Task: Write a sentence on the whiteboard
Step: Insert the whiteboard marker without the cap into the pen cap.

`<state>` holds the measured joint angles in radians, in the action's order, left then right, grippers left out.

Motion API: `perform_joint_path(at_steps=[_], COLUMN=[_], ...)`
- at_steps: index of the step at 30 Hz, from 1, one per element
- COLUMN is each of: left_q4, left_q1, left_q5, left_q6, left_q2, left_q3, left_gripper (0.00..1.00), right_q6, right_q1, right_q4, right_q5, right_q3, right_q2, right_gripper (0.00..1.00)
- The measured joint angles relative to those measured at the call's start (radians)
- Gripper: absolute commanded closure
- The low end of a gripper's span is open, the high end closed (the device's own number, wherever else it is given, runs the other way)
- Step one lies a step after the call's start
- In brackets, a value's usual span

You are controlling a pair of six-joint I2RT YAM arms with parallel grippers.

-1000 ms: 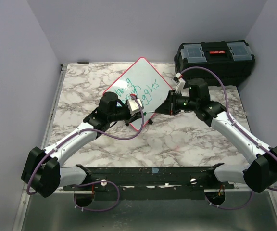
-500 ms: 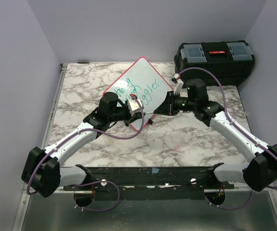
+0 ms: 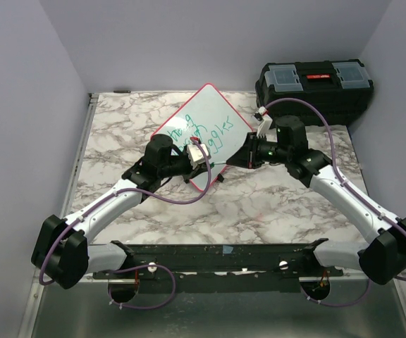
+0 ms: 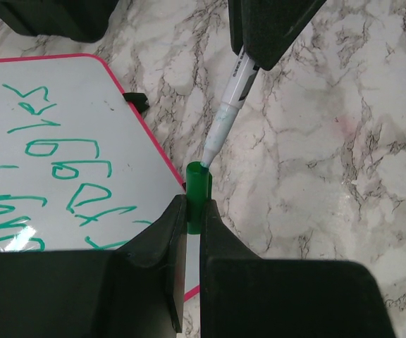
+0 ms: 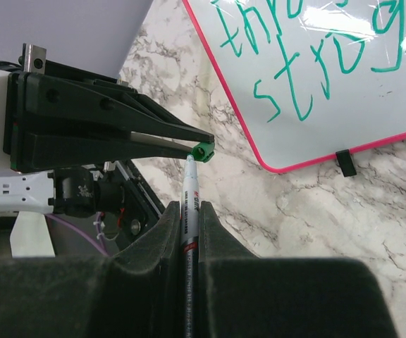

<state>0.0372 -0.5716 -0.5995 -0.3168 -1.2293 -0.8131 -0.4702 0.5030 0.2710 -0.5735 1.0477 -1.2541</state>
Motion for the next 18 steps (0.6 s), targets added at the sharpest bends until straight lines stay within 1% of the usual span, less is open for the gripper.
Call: perform_joint_path(at_steps=[18], left_q4=[0.029], left_q1=[-0.005], left_q5=[0.0], left_q6=[0.0], left_q2=[0.006], left_q3=[0.0], left_gripper=[1.0], right_q6=[-0.009], right_q1=[0.0], right_q4=[0.0], right_q5=[0.035], right_q3=[-0.002], right_q2=[0.016], right_gripper=[0.99])
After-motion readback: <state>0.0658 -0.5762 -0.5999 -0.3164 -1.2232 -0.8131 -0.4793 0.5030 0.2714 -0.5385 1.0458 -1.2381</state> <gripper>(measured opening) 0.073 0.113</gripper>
